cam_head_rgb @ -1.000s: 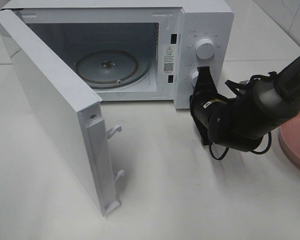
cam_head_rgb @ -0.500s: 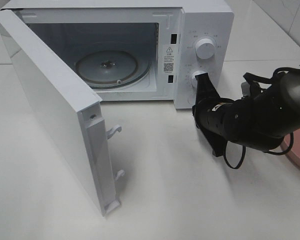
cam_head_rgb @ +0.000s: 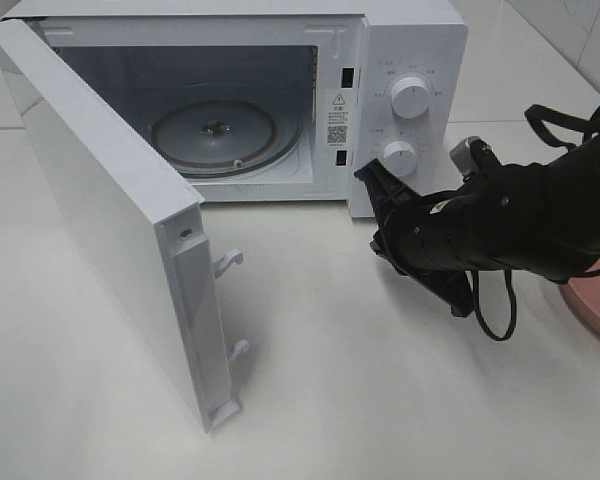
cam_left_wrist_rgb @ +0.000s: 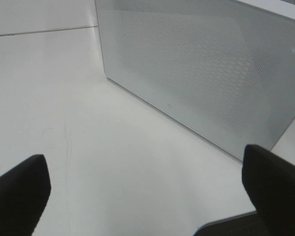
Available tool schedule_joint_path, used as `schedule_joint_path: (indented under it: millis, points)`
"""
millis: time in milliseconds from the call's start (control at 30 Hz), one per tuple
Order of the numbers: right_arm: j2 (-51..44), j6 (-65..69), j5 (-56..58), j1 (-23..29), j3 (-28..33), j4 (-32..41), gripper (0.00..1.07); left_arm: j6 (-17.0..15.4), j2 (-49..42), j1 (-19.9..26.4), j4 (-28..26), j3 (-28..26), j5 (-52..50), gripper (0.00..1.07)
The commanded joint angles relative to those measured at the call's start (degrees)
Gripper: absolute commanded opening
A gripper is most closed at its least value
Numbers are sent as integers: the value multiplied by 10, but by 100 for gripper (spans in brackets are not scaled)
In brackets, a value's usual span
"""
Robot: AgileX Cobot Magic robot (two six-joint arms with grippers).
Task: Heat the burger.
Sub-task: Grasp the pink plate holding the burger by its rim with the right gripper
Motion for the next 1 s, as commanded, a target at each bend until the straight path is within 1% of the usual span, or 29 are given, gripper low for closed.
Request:
schedule_joint_path:
  millis: [33, 67, 133, 167, 233, 333, 400, 433, 467, 500, 533, 600, 633, 700, 733, 800, 833, 867, 933, 967, 1000]
  points:
    - [-20, -81, 57, 0, 1, -1, 0, -5, -12, -3, 1, 2, -6, 98]
    - [-20, -81, 57, 0, 1, -1, 0, -5, -12, -3, 1, 2, -6, 98]
    - [-34, -158, 110, 0, 1, -2, 0, -5, -12, -3, 1, 2, -6, 98]
    - [-34, -158, 110, 0, 1, -2, 0, -5, -12, -3, 1, 2, -6, 98]
    - [-42, -202, 145, 0, 1, -5, 0, -5, -12, -3, 1, 2, -6, 98]
    - [-46, -216, 159, 0, 0, -8, 0, -5, -12, -3, 1, 2, -6, 98]
    - [-56, -250, 210, -9, -1, -26, 0, -5, -12, -3, 1, 2, -6, 98]
    - [-56, -250, 210, -9, -1, -26, 0, -5, -12, -3, 1, 2, -6, 98]
    - [-60, -252, 227, -14, -1, -37, 0, -5, -12, -3, 1, 2, -6, 98]
    - [-70, -253, 257, -28, -1, -70, 0, -5, -12, -3, 1, 2, -6, 98]
    - [-70, -253, 257, -28, -1, -70, 0, -5, -12, -3, 1, 2, -6, 98]
    - [-91, -252, 301, -45, -1, -121, 0, -5, -12, -3, 1, 2, -6, 98]
    - [-91, -252, 301, -45, -1, -121, 0, -5, -12, -3, 1, 2, -6, 98]
    - [-112, -252, 341, -60, -1, -167, 0, -5, -12, -3, 1, 2, -6, 98]
    - [-112, -252, 341, -60, -1, -167, 0, -5, -12, -3, 1, 2, -6, 98]
    - [-135, -249, 384, -77, -1, -212, 0, -5, -12, -3, 1, 2, -6, 98]
    - [-135, -249, 384, -77, -1, -212, 0, -5, -12, -3, 1, 2, -6, 98]
    - [-147, -244, 414, -88, -1, -248, 0, -5, -12, -3, 1, 2, -6, 98]
    - [-154, -244, 424, -93, -1, -262, 0, -5, -12, -3, 1, 2, -6, 98]
    - [-167, -244, 447, -100, -1, -297, 1, -5, -12, -3, 1, 2, -6, 98]
    - [-167, -244, 447, -100, -1, -297, 1, -5, -12, -3, 1, 2, -6, 98]
